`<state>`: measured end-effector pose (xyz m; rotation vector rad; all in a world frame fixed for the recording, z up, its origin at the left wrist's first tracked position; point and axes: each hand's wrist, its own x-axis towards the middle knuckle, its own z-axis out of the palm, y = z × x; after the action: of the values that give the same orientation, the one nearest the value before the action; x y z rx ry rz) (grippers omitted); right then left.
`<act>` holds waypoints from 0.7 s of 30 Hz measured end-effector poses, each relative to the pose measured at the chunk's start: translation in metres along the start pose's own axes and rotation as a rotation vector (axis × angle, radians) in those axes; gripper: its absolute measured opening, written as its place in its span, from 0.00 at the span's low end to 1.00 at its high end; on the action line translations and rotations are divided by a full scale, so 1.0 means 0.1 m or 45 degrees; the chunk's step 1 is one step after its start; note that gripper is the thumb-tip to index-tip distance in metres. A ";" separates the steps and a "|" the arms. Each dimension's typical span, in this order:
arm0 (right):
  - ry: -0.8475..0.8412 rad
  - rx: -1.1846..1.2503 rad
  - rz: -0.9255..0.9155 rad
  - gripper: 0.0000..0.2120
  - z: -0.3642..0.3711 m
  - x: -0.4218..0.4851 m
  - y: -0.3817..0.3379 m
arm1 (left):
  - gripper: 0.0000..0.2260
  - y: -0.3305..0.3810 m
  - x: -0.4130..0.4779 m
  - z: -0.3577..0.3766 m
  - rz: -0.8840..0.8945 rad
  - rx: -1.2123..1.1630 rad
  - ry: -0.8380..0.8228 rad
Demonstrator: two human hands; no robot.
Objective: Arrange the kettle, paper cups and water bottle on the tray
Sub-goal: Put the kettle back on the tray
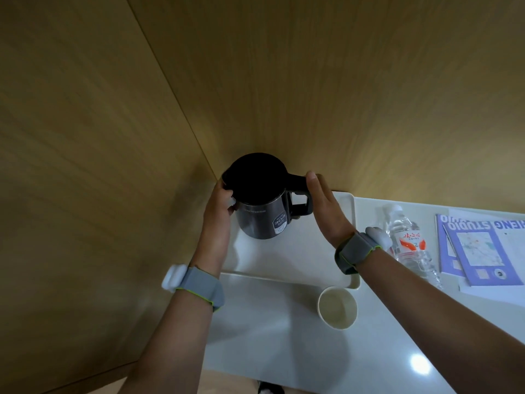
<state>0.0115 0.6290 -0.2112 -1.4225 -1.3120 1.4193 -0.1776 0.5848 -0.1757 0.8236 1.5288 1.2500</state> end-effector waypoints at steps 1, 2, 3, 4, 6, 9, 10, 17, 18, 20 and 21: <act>-0.009 -0.003 -0.011 0.16 0.02 0.01 0.00 | 0.21 0.00 0.01 -0.02 0.005 -0.005 0.000; -0.019 -0.003 -0.022 0.18 0.04 0.03 0.00 | 0.21 -0.01 0.02 -0.04 0.013 -0.007 -0.001; -0.025 -0.002 -0.027 0.18 0.05 0.03 0.00 | 0.22 -0.02 0.02 -0.06 0.015 -0.012 0.003; -0.026 0.002 -0.031 0.18 0.07 0.05 0.01 | 0.21 -0.02 0.04 -0.06 0.016 -0.021 0.010; -0.027 0.009 -0.037 0.18 0.12 0.09 0.01 | 0.18 -0.03 0.08 -0.09 0.012 -0.046 0.032; -0.027 0.022 -0.027 0.17 0.17 0.13 0.00 | 0.17 -0.05 0.11 -0.12 -0.002 -0.070 0.045; -0.027 0.027 -0.023 0.17 0.18 0.14 0.00 | 0.17 -0.06 0.13 -0.13 -0.007 -0.074 0.048; -0.035 0.040 -0.022 0.17 0.25 0.20 0.02 | 0.11 -0.04 0.20 -0.17 0.003 -0.039 0.096; -0.030 0.046 -0.020 0.17 0.26 0.21 0.02 | 0.12 -0.06 0.20 -0.18 0.000 -0.041 0.111; -0.019 0.057 -0.022 0.16 0.27 0.22 0.01 | 0.14 -0.07 0.21 -0.18 0.000 -0.029 0.121; -0.020 0.056 -0.020 0.17 0.28 0.23 0.01 | 0.15 -0.07 0.22 -0.18 -0.007 -0.026 0.121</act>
<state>-0.0183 0.6466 -0.2211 -1.3717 -1.2914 1.4431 -0.2011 0.5969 -0.1880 0.7554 1.5900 1.3153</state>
